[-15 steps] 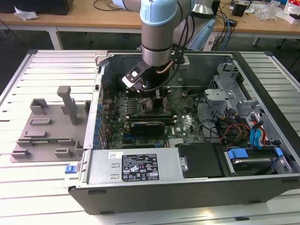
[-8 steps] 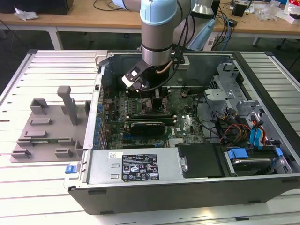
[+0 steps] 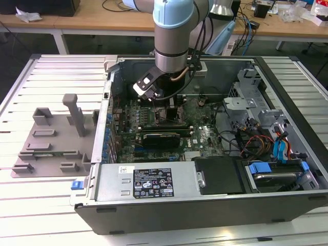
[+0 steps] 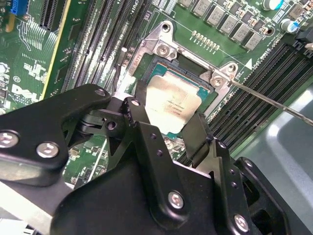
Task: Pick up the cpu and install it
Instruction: 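Place the cpu into insertion slot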
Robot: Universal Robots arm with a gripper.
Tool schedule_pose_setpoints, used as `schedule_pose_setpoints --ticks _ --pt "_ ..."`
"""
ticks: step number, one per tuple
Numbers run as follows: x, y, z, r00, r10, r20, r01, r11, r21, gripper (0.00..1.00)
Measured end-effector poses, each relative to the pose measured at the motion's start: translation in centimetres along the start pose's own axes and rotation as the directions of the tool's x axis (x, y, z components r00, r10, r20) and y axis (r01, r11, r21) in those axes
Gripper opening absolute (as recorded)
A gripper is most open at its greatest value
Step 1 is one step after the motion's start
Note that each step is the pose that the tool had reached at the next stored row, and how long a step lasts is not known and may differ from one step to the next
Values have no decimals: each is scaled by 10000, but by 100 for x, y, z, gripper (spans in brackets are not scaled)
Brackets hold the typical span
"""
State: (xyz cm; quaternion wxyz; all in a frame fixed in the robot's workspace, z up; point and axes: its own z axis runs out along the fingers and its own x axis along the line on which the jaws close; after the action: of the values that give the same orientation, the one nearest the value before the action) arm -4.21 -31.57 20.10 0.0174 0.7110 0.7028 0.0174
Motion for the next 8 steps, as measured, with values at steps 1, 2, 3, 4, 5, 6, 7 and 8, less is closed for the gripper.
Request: schedule_pose_setpoints --ticks 1,2,3,4,5,6,7,8 --pt "-1 -1 0 10000 0 -1 0 10000 0 54" --pt "-2 -2 1 10000 35 2 -35 10000 1 54" --pt "-2 -3 5 10000 66 3 -66 10000 0 54" --pt "-3 -3 8 10000 97 6 -97 10000 1 54" --pt "-3 -2 8 10000 96 7 -96 10000 1 54" --pt "-2 -2 9 10000 97 5 -97 10000 0 54" --pt "-2 -2 9 10000 97 5 -97 10000 0 54" --pt "-2 -2 9 10000 97 5 -97 10000 1 54"
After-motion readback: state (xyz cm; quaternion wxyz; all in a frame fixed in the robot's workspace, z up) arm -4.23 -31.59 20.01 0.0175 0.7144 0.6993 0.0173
